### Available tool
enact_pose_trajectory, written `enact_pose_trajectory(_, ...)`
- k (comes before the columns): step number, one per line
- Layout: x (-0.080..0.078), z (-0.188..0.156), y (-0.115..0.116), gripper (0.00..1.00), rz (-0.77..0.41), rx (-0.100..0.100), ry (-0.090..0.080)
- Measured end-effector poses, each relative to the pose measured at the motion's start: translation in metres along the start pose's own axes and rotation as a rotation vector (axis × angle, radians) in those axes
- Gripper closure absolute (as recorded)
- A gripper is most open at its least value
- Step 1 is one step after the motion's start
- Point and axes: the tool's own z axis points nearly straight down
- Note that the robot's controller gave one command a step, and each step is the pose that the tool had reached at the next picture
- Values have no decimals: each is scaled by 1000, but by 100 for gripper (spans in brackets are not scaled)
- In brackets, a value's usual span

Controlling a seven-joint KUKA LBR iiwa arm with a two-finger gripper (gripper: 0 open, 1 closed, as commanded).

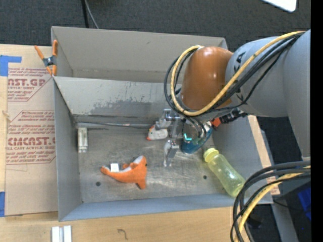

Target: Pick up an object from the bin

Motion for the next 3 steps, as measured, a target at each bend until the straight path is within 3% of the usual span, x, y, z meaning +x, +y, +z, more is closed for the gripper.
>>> enact_pose_trajectory(1,-2,-3,0,0,1,0,-7)
enact_pose_trajectory(2,21,48,44,0,-212,2,-14)
enact_pose_trajectory(3,27,45,66,0,-244,0,-3)
